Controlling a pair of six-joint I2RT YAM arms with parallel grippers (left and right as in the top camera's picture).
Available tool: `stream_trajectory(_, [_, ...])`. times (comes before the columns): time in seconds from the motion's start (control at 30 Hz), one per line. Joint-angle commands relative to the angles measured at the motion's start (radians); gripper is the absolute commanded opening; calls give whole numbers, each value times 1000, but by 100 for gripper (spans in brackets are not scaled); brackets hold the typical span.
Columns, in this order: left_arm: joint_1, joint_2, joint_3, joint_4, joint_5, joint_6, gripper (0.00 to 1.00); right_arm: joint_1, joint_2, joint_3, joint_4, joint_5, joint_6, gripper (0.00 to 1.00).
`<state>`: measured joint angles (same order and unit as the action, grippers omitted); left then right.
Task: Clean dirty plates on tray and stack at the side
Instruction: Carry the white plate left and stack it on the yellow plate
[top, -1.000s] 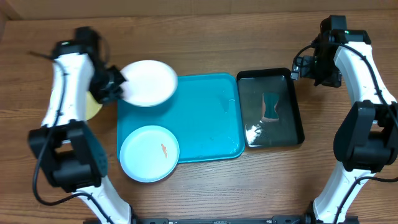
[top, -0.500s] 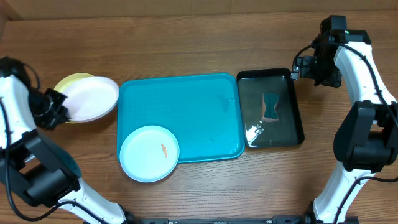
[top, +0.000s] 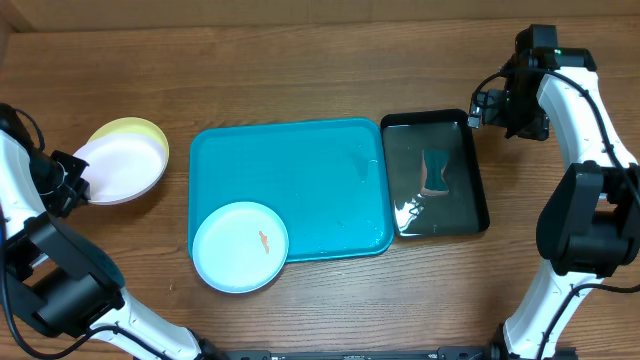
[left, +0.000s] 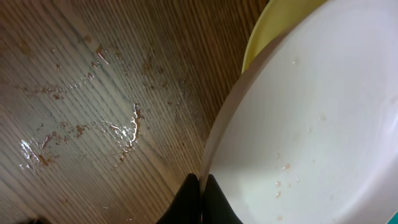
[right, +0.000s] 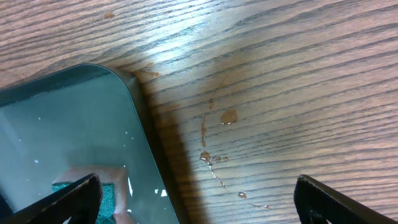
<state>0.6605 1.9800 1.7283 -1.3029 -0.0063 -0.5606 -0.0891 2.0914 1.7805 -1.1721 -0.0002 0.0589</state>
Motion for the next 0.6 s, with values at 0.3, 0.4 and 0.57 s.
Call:
stream_trajectory(0.3, [-15,-11,-5,25,-18,-23,11,3,-32,18,1,-1,3,100])
stream_trajectory(0.4, [-20,-11,-5,25,6,-23,39,3,-32,18,2,-1,3,100])
stream_trajectory(0.57, [-44,-11,-5,25,30,6,77,3,-32,18,2,-1,3,100])
